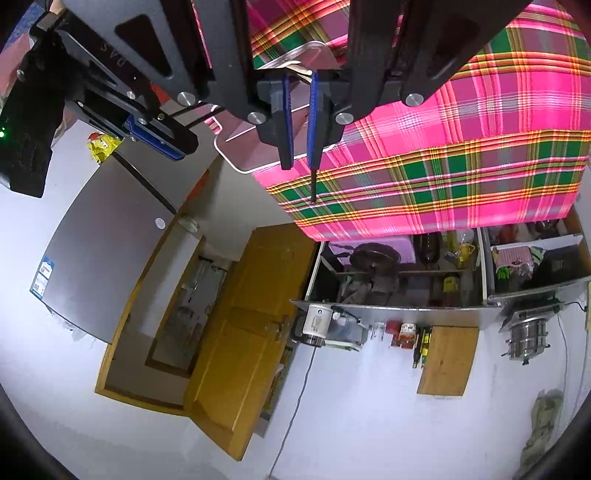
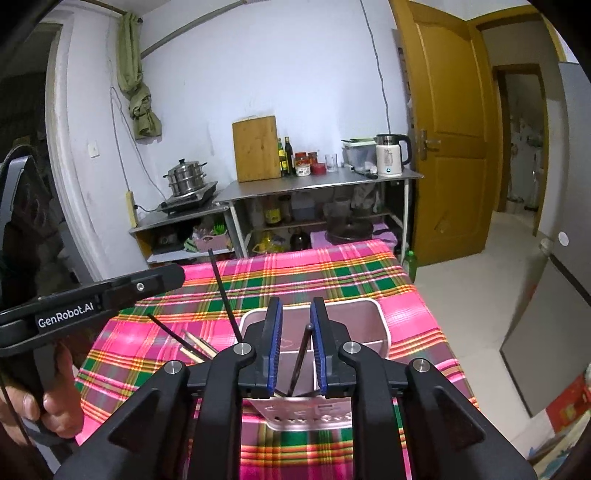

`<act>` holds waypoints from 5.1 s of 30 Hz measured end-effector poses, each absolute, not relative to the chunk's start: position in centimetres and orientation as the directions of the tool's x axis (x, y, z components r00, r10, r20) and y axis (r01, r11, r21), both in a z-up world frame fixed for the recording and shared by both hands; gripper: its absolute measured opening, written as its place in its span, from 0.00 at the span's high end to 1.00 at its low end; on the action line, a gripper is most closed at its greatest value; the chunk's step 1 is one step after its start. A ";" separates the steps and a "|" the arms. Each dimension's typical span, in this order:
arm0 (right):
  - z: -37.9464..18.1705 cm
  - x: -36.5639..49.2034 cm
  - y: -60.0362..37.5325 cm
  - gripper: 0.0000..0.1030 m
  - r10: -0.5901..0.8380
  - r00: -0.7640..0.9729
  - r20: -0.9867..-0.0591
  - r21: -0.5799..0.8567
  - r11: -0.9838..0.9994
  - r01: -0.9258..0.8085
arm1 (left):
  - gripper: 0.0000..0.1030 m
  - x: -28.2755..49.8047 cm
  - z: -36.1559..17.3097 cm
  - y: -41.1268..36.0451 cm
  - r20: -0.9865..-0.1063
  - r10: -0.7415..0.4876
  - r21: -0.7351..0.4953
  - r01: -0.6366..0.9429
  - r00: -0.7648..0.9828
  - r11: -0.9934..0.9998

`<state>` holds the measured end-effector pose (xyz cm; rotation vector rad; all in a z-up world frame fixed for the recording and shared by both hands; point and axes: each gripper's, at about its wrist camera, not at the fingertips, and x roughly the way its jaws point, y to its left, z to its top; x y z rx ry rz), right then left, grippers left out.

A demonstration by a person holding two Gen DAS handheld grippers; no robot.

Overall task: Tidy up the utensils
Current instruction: 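Lower both black chopsticks into the pink holder and open both tools, then move both tools back to the pile and grasp the next black chopsticks, then lift a black chopstick with the left tool while the right tool lifts another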

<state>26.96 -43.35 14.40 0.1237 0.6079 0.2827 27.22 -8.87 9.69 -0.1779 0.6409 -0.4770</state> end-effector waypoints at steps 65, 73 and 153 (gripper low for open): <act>7.7 14.9 -37.9 0.84 0.421 0.634 -0.649 0.220 0.901 -0.373 | 0.84 12.7 -2.2 -0.6 -0.659 -0.380 -0.319 0.216 0.650 0.923; 6.2 15.3 -37.6 0.84 0.426 0.607 -0.671 0.234 0.898 -0.372 | 0.83 14.7 -5.5 -0.5 -0.710 -0.365 -0.334 0.169 0.602 0.927; -4.4 26.4 -25.1 0.85 0.425 0.362 -0.830 0.223 0.847 -0.483 | 0.92 20.6 -11.4 6.5 -0.797 -0.128 -0.168 -0.013 0.591 0.986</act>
